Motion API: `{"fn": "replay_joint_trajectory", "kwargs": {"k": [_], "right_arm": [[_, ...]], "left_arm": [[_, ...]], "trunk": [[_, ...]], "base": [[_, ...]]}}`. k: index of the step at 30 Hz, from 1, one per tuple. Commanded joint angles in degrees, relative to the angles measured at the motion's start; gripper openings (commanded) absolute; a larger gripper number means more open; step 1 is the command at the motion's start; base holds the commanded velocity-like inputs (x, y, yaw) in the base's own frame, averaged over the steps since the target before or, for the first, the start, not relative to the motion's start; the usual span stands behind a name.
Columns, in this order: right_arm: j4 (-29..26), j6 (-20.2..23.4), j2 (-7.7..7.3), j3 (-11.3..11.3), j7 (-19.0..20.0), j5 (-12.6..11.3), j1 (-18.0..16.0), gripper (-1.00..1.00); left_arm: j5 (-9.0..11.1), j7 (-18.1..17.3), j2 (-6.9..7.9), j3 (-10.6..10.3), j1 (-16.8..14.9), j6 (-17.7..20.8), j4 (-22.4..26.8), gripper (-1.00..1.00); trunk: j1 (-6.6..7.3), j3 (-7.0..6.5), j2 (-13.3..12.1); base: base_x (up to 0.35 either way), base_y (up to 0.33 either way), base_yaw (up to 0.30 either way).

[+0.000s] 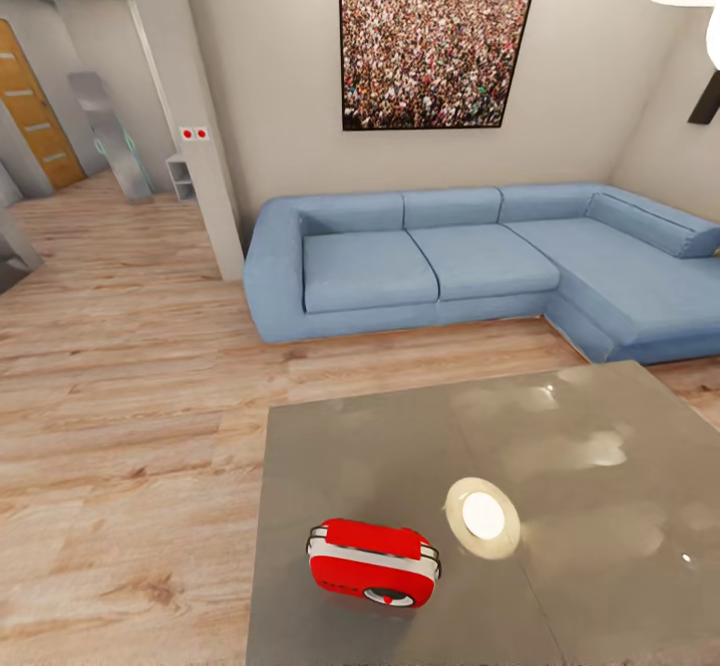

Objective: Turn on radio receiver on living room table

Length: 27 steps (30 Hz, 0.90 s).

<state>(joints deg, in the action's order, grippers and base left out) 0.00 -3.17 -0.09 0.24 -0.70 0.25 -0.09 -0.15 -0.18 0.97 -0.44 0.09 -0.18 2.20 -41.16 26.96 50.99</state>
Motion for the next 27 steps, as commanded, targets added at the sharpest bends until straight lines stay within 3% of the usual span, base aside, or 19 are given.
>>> {"fn": "replay_joint_trajectory", "kwargs": {"k": [1,27], "right_arm": [[0.0,0.0,0.0,0.01,0.0,0.01,0.0,1.0],[0.0,0.0,0.0,-0.06,0.0,0.01,0.0,1.0]], "left_arm": [[0.0,0.0,0.0,0.0,0.0,0.0,0.0,1.0],[0.01,0.0,0.0,-0.02,0.0,0.0,0.0,1.0]], "trunk": [[0.0,0.1,0.0],[0.0,2.51,0.0]], "base": [[0.0,0.0,0.0],[0.0,0.0,0.0]]}}
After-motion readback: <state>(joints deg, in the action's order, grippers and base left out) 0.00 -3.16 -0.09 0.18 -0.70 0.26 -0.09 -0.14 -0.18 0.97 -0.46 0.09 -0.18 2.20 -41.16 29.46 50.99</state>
